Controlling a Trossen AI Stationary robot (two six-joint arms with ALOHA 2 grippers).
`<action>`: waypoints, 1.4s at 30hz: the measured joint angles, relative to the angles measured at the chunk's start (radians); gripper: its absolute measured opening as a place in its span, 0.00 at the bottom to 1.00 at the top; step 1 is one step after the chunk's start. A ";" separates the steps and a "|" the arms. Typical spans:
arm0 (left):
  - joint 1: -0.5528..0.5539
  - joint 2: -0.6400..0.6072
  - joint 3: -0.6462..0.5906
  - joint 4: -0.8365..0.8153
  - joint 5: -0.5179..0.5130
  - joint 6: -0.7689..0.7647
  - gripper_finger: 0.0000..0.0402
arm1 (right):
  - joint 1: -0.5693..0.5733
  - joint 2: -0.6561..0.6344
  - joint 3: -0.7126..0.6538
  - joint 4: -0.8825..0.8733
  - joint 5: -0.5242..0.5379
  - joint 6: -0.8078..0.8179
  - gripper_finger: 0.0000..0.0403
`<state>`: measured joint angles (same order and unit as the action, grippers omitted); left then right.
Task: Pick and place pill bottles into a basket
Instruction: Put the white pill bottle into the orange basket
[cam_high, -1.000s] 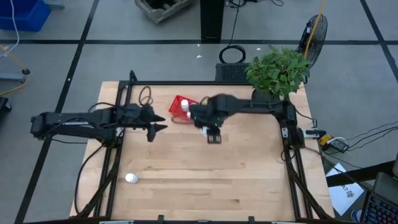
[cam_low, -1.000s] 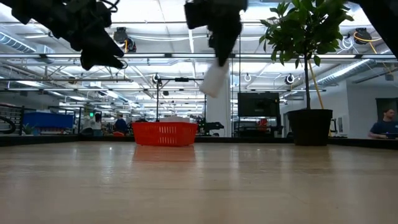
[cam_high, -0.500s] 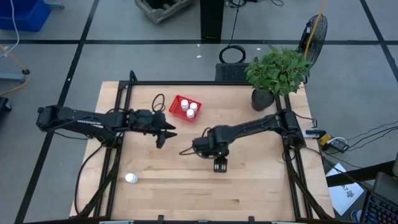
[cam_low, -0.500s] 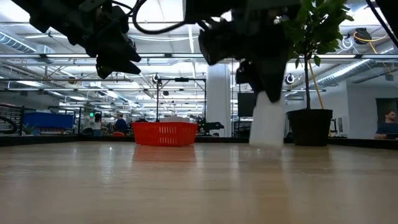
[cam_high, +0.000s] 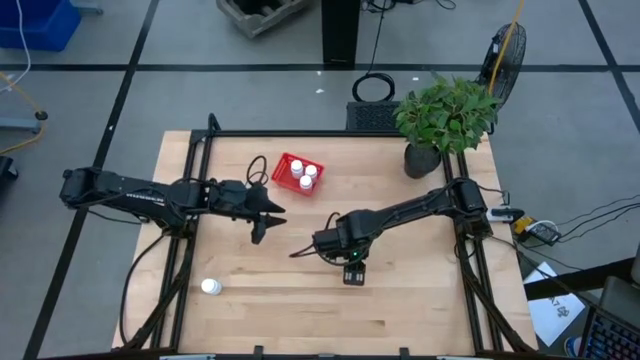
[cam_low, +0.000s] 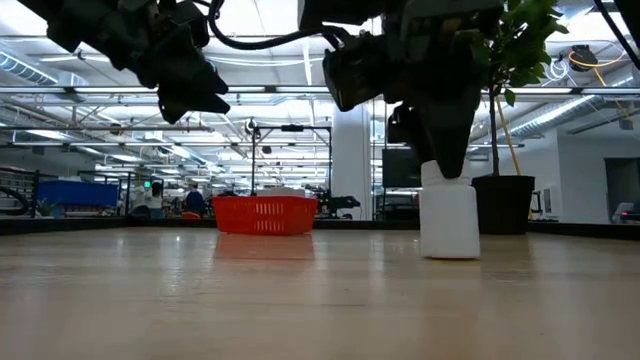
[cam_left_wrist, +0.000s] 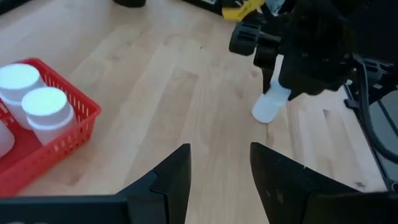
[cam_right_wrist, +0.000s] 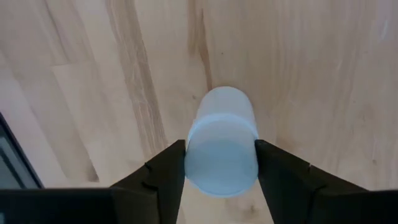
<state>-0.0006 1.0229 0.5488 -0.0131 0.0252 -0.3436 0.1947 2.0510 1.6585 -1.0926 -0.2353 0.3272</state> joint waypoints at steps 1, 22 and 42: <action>0.000 0.000 0.000 0.003 0.000 0.007 0.43 | 0.002 0.000 -0.001 0.005 0.001 -0.005 0.44; 0.000 0.000 0.000 0.008 -0.009 -0.006 0.41 | 0.020 0.010 -0.006 0.067 0.115 -0.065 0.63; -0.012 0.036 0.002 0.151 0.005 -0.024 0.42 | 0.055 -0.154 -0.006 0.081 0.319 -0.076 0.76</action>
<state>-0.0126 1.0587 0.5507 0.1380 0.0304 -0.3680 0.2493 1.8970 1.6529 -1.0119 0.0834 0.2507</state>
